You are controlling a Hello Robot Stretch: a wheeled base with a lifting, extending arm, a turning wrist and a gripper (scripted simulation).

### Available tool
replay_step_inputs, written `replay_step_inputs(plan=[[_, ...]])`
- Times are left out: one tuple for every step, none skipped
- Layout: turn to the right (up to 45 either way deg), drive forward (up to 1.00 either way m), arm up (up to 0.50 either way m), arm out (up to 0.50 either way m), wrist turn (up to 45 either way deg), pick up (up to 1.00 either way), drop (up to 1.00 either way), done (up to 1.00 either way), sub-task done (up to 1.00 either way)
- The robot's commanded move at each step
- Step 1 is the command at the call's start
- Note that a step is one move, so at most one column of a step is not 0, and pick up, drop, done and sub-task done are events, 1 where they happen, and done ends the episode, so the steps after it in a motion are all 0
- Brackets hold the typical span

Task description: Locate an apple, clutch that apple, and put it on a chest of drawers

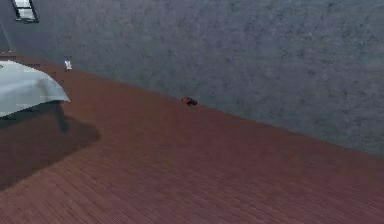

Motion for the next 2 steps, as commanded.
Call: replay_step_inputs(plan=[[-45.0,0.00,0.00,0.00,0.0,0.00,0.00,0.00,0.00],[-45.0,0.00,0.00,0.00,0.0,0.00,0.00,0.00,0.00]])
